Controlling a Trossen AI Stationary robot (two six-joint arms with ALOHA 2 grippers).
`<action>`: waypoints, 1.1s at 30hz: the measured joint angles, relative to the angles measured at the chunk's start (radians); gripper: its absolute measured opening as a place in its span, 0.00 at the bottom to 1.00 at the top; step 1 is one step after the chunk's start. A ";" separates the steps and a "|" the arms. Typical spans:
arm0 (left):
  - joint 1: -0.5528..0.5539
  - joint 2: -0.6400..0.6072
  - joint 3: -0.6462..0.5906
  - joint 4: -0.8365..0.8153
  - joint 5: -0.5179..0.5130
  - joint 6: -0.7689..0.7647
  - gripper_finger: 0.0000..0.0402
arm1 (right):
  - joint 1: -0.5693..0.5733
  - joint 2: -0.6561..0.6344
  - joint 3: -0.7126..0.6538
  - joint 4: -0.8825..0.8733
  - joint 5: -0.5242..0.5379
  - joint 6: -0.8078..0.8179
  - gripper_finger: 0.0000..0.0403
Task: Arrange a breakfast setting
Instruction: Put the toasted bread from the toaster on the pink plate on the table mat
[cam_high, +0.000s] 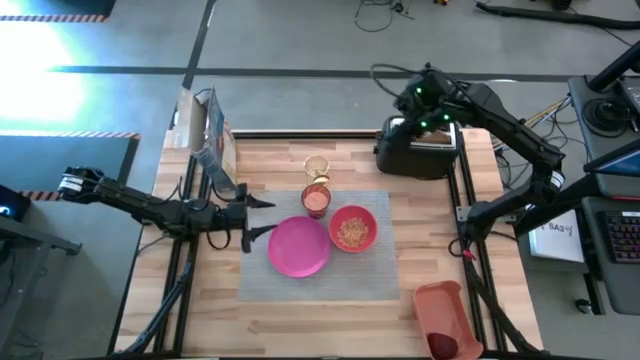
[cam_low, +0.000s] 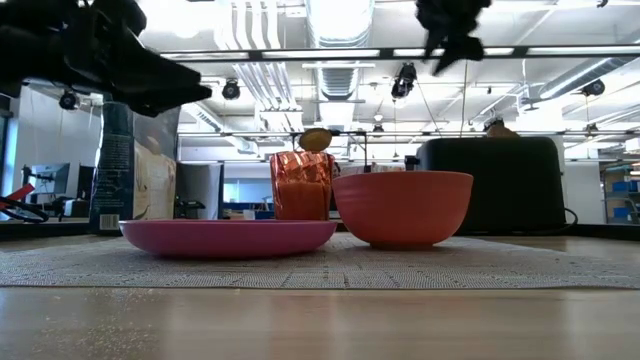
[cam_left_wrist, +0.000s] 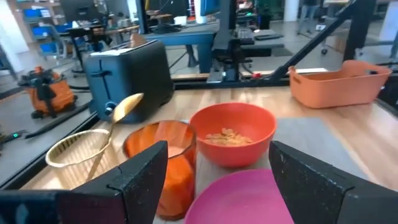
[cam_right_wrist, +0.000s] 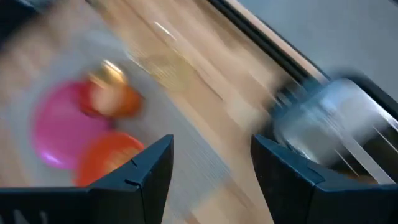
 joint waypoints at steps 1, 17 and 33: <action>0.000 0.001 0.000 0.010 0.014 -0.002 0.65 | -0.007 -0.002 0.000 -0.050 0.034 -0.006 0.50; 0.000 0.028 0.000 0.048 0.075 -0.058 0.65 | -0.229 0.076 -0.003 -0.332 0.367 -0.046 0.50; 0.000 0.032 0.000 0.047 0.126 -0.102 0.65 | -0.269 0.189 -0.004 -0.364 0.463 -0.091 0.50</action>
